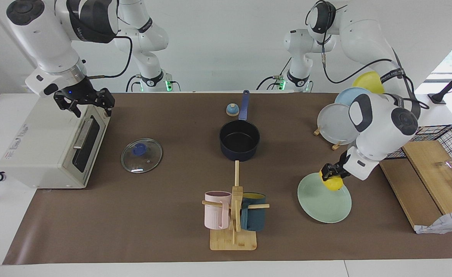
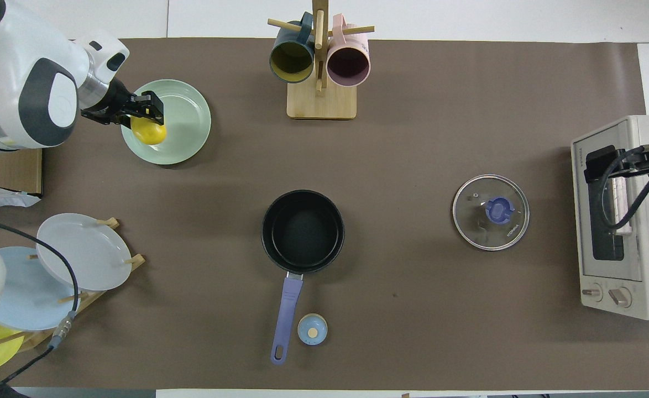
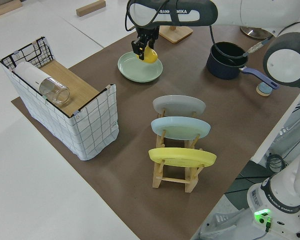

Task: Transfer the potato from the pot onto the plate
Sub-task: 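Lower the potato onto the plate and open the left gripper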

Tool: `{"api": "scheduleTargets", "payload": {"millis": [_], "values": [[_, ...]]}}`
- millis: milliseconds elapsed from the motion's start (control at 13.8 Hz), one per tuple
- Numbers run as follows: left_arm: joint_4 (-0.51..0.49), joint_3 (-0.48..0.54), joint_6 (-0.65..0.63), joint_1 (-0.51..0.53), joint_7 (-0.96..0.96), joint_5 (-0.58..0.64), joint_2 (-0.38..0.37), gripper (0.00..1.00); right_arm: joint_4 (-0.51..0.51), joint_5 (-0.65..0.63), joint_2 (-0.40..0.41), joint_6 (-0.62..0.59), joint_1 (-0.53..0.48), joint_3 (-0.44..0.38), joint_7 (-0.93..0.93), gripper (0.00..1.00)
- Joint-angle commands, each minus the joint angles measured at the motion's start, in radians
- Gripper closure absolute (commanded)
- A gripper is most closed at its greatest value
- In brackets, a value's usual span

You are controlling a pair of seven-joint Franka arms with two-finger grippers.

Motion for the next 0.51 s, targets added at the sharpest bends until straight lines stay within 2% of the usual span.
{"api": "scheduleTargets", "payload": {"millis": [0, 363, 436], "values": [[0.046, -0.008, 0.047, -0.002, 0.021, 0.042, 0.053, 1.0, 0.022, 0.003, 0.011, -0.021, -0.015, 0.009, 0.013, 0.0], [-0.077, -0.008, 0.142, -0.008, 0.071, 0.072, 0.021, 1.0, 0.022, 0.003, 0.011, -0.021, -0.034, 0.017, 0.012, 0.0], [-0.074, -0.006, 0.137, -0.008, 0.073, 0.072, 0.021, 0.96, 0.022, 0.003, 0.011, -0.021, -0.034, 0.017, 0.012, 0.0]]}}
